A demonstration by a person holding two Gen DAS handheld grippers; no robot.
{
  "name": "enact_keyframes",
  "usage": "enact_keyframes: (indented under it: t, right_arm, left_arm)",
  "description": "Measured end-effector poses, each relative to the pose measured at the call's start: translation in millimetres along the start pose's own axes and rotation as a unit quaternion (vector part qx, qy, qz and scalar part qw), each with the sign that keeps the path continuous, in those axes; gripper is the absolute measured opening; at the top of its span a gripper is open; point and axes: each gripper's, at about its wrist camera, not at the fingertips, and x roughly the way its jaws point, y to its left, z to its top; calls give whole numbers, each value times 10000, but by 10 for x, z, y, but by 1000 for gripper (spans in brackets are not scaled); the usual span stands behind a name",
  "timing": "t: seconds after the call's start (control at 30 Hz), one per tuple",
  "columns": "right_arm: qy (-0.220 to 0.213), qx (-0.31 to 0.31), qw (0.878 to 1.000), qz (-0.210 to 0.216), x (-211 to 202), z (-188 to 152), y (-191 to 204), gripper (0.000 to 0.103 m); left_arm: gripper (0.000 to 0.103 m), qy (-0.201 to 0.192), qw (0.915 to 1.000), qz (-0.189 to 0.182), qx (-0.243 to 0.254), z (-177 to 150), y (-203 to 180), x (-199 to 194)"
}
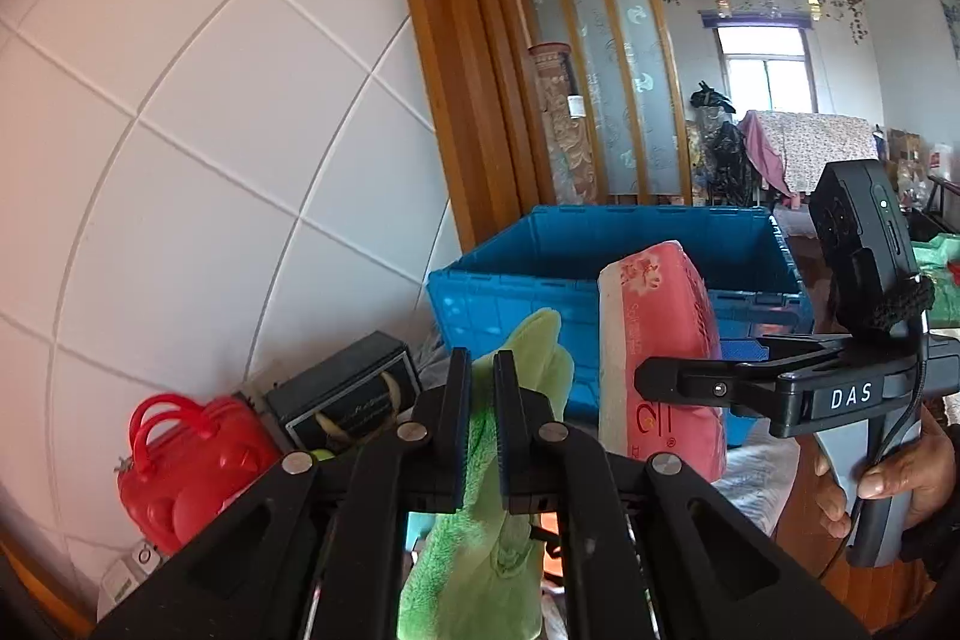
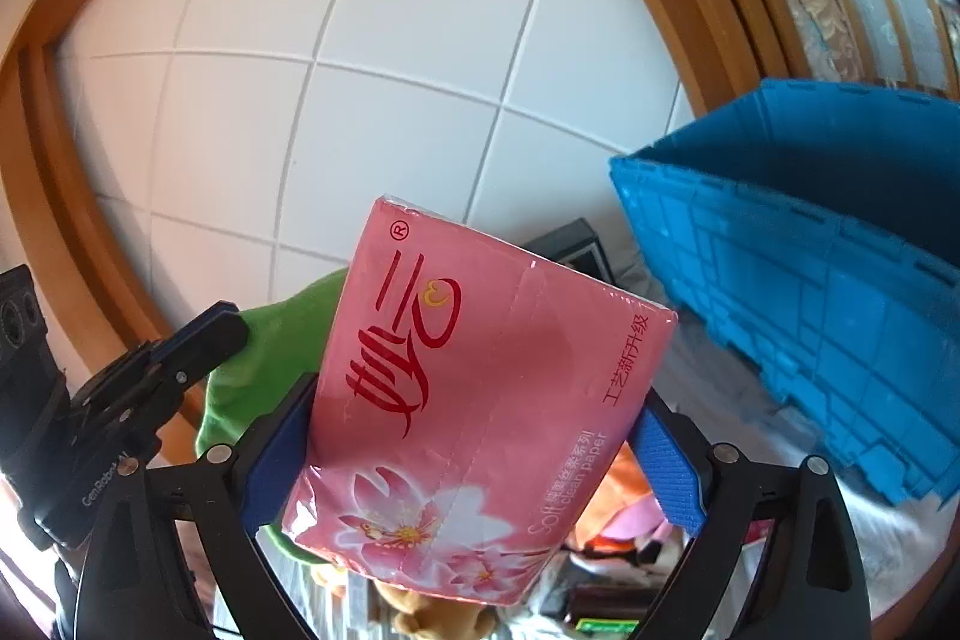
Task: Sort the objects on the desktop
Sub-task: 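Carry the pink tissue pack over the blue crate and open the right tool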
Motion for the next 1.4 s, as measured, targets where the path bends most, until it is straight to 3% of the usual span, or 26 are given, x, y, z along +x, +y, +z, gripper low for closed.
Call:
enact_keyframes:
  t: [0.3,0.57,0.7,0.8,0.9,0.93,1.0,1.03,1.07,1.27,1.4]
  right_arm:
    - [-871,1,9951,-458,-697,722,-540,96]
    - [-1213,-139,9892,-806,-1163,1371,-1360,96]
    - [-1142,-108,9878,-1056,-1241,1634,-1868,96]
    - [-994,-130,9868,-1270,-1179,1805,-2217,98]
    - [-508,-201,9870,-1514,-991,1921,-2501,101]
    - [-383,-177,9868,-1565,-946,1940,-2625,101]
    - [-369,-89,9872,-1550,-949,1948,-2811,101]
    - [-398,-39,9867,-1579,-969,1951,-2889,102]
    - [-425,12,9864,-1587,-998,1951,-2956,102]
    - [-502,199,9886,-1405,-1153,1893,-3183,102]
    - [-599,176,9897,-1288,-1234,1812,-3119,102]
  left_arm:
    - [7,-545,9973,-366,333,991,-595,470]
    - [7,-1000,9923,-541,492,1827,-1339,1143]
    - [7,-1022,9917,-677,374,2065,-1674,1535]
    - [7,-921,9933,-673,206,2104,-1847,1865]
    - [12,-754,9961,-460,61,2084,-1973,2167]
    - [18,-694,9968,-386,19,2077,-2004,2249]
    - [40,-656,9974,-299,-62,2036,-2049,2332]
    - [60,-691,9973,-207,-96,2009,-2063,2342]
    - [72,-742,9971,-110,-126,1981,-2075,2329]
    - [72,-760,9969,20,-189,1886,-2117,2311]
    - [72,-680,9975,143,-109,1771,-2162,2273]
